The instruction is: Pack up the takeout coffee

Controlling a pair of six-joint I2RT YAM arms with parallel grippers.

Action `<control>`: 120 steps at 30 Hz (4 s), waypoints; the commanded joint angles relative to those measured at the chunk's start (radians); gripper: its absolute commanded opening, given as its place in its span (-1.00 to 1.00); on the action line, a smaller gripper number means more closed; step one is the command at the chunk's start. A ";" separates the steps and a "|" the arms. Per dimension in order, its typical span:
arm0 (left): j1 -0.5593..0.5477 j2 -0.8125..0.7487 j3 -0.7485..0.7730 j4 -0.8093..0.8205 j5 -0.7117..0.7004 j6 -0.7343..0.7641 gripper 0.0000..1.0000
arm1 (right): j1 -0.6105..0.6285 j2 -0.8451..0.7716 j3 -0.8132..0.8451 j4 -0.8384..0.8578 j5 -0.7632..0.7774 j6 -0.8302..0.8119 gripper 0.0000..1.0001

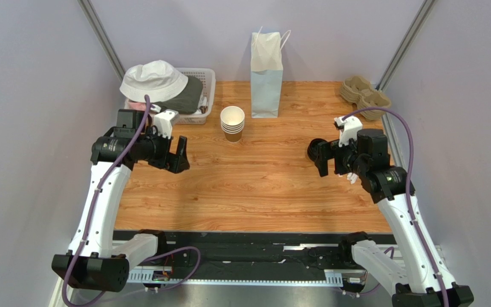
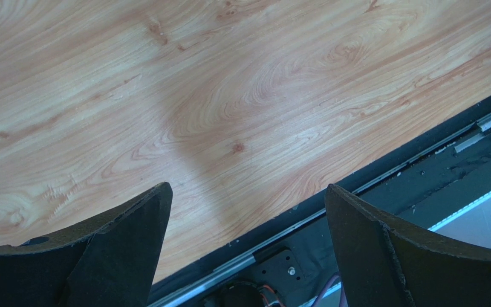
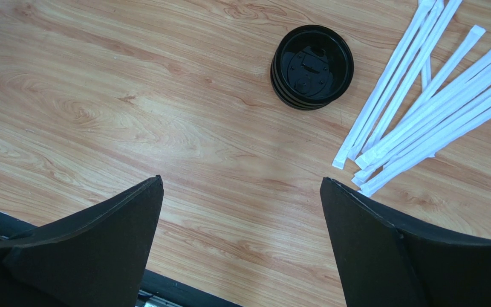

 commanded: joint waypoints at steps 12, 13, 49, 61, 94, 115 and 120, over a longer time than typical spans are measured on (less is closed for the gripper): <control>0.019 0.307 0.485 -0.043 -0.104 -0.065 0.98 | -0.001 0.191 0.219 0.050 0.059 -0.013 1.00; 0.018 0.351 0.506 -0.040 -0.080 -0.067 0.98 | -0.003 0.200 0.221 0.059 0.057 -0.015 1.00; -0.215 0.982 0.844 0.217 -0.146 -0.177 0.03 | -0.009 0.336 0.283 0.038 -0.038 -0.067 1.00; -0.215 1.048 0.858 0.232 -0.098 -0.222 -0.16 | -0.038 0.326 0.260 0.030 -0.040 -0.064 1.00; -0.226 0.941 1.025 0.086 -0.038 -0.223 -1.00 | -0.044 0.355 0.290 0.012 -0.078 -0.062 1.00; -0.464 0.514 0.436 0.231 0.107 -0.025 -1.00 | -0.050 0.333 0.279 -0.004 -0.040 -0.005 1.00; -0.563 0.572 0.286 0.377 0.097 -0.108 -1.00 | -0.054 0.323 0.236 0.001 0.006 -0.062 1.00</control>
